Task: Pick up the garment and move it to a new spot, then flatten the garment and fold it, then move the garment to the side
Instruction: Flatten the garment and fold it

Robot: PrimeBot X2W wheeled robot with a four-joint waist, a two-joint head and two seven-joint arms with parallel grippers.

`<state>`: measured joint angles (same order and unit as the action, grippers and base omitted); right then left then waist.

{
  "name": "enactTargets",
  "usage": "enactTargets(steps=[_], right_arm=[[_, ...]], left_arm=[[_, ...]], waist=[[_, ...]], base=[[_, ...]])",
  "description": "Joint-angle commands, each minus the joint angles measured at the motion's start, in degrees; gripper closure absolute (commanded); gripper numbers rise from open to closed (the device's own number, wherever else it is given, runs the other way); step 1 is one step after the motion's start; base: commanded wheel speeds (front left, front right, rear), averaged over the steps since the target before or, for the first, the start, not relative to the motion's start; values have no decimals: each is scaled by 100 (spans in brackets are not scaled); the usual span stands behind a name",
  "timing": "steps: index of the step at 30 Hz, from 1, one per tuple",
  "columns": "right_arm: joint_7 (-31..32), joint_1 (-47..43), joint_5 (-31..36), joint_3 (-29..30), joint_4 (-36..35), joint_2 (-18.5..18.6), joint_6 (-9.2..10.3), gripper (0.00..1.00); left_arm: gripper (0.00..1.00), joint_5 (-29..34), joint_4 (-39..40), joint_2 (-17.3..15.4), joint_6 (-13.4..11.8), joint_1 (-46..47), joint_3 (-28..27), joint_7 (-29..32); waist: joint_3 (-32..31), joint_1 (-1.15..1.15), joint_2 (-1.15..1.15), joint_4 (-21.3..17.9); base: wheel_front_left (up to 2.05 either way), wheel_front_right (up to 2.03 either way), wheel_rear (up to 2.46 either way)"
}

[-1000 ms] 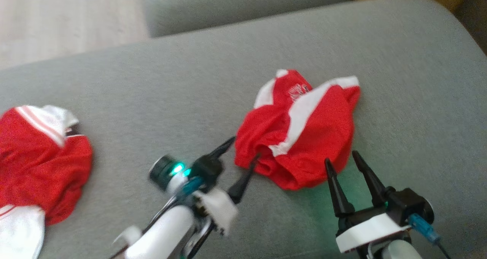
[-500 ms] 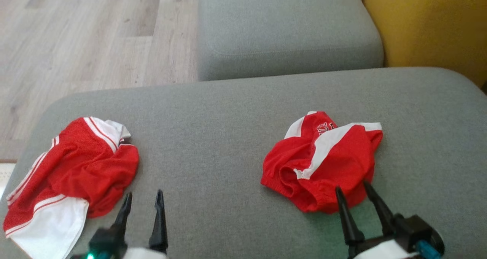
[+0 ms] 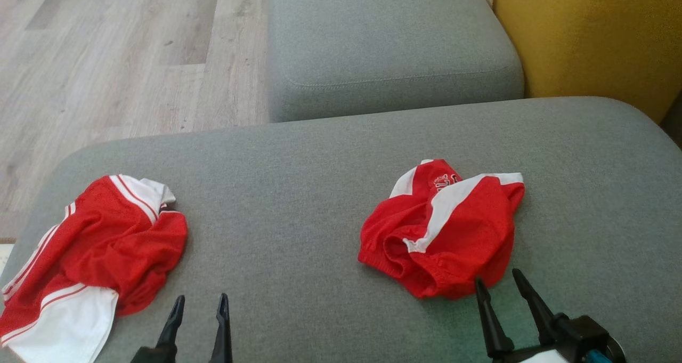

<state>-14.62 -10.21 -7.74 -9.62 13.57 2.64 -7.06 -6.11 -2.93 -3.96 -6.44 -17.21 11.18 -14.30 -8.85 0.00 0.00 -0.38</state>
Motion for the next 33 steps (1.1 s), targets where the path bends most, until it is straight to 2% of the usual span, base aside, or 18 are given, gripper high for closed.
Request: enactTargets(steps=[1, 33], right_arm=[[-38, 289, 10, -149, -180, 24, -43, 0], [-38, 342, -63, -125, -81, 24, -43, 0]], left_arm=[[0, 66, 163, 57, 41, 371, -241, -70], [0, -38, -109, 108, 104, 390, -155, -70]], waist=[[-2, 0, 0, -13], [92, 0, 0, -97]], base=[[0, 0, 0], [0, 0, 0]])
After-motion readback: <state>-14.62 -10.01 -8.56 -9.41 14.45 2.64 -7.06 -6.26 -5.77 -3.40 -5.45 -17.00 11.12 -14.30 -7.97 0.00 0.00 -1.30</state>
